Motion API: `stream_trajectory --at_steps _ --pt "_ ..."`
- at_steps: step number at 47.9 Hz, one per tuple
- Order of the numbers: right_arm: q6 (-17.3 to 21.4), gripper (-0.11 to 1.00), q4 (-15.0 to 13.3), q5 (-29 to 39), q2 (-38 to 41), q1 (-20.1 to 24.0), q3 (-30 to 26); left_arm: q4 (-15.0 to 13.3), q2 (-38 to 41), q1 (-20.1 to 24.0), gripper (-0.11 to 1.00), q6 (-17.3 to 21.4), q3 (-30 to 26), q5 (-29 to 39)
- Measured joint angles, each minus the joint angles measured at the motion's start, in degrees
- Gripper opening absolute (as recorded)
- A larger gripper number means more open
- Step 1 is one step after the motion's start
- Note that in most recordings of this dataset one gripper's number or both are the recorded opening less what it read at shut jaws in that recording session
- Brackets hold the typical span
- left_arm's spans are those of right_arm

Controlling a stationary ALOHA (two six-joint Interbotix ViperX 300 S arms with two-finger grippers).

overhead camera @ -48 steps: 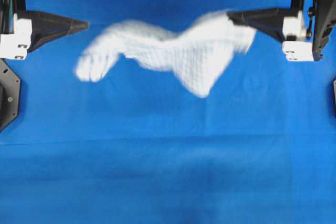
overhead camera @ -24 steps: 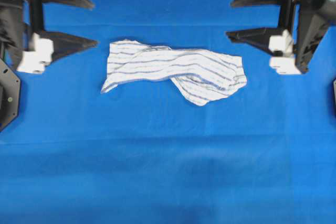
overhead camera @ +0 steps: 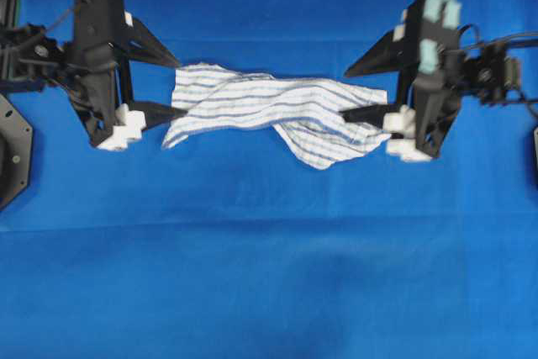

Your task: Lift the towel with both arms.

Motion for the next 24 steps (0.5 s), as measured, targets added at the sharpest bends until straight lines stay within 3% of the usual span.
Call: stream_trajectory --at_steps 11,24 --pt "1.67 0.63 0.0 -4.75 8.0 1.05 2.02 0.0 6.94 0.0 0.92 0.53 5.71 -11.51" --pt "2.11 0.63 0.0 -10.46 16.44 1.05 3.43 0.0 17.31 0.0 0.92 0.88 6.94 -18.54"
